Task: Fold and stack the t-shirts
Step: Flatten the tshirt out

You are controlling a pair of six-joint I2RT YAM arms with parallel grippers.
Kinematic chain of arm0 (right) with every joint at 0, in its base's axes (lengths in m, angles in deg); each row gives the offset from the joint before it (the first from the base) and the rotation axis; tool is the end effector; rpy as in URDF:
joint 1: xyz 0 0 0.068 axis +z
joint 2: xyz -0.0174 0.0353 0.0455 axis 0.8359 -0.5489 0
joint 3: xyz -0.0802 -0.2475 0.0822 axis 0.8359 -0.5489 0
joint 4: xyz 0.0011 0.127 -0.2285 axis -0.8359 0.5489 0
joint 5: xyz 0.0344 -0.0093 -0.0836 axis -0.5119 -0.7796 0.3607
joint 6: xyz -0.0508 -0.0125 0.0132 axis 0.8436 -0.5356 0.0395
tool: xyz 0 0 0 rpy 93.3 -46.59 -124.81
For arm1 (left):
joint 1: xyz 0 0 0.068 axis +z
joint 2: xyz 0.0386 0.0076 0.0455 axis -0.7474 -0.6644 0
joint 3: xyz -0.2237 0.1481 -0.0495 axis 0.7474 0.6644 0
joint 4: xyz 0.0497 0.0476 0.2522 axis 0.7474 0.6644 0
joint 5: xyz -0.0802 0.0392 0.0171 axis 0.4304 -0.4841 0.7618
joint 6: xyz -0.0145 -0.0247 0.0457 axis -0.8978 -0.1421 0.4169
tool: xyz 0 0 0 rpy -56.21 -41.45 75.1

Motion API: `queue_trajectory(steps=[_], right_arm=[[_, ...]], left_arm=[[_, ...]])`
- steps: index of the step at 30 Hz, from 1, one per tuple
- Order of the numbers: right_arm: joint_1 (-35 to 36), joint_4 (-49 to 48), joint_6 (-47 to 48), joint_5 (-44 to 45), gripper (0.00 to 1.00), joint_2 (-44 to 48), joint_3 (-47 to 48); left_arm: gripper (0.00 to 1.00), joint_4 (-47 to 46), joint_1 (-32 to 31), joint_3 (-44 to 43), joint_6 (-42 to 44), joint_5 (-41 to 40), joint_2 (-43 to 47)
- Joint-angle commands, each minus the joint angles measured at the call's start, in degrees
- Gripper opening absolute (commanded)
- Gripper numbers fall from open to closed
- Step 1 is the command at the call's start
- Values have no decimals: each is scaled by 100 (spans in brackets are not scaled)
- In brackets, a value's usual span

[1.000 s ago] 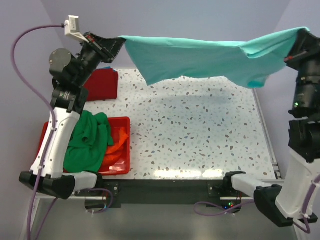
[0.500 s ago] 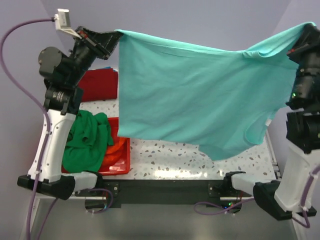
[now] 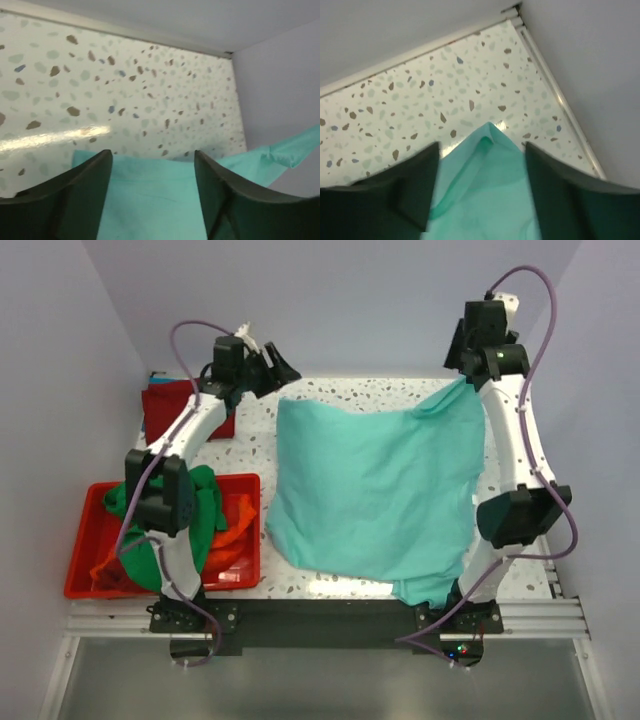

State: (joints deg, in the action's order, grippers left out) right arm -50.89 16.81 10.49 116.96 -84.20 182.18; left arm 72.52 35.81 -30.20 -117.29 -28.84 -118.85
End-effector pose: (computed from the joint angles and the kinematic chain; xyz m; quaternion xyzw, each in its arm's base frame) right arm 0.3786 0.0210 0.4564 0.1934 0.8248 -0.1287 0.5155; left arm 0.4398 -0.1111 0.3336 -0.0997 0.8132 -0.3842 0.4256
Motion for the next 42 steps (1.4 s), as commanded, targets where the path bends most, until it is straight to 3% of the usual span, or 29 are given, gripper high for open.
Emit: queue_trajectory(steps=[1, 2, 5, 10, 14, 18, 23, 27, 37, 42], right_arm=[[-11, 684, -347, 296, 84, -31, 531], [-11, 675, -374, 270, 94, -22, 436], [-20, 281, -321, 50, 95, 398, -256], [-20, -326, -382, -870, 95, 1453, -1619], [172, -765, -593, -1435, 94, 2112, -3365], [691, -731, -672, -1208, 94, 2245, -4345], [762, -1415, -1252, -1567, 95, 2211, -5602], [745, -1768, -1463, -1866, 96, 1764, -5972], [596, -1900, -1455, -1813, 97, 349, -5700], [367, -1961, -1403, -1981, 97, -171, -5525]], left_arm=[[78, 257, -45, -519, 335, -247, -540], [83, 363, -115, -598, 448, -291, -698], [89, 593, -343, -556, 730, -624, -499], [92, 706, -555, 436, 801, -897, 125], [92, 742, -643, 1306, 696, -898, 608], [92, 944, -687, 1878, 748, -853, 610], [93, 1208, -792, 1976, 1072, -1029, 338], [93, 1532, -897, 1705, 1302, -1196, -119], [94, 1621, -933, 1388, 1425, -1196, -1173], [95, 1762, -933, 1124, 1557, -1574, -1359]])
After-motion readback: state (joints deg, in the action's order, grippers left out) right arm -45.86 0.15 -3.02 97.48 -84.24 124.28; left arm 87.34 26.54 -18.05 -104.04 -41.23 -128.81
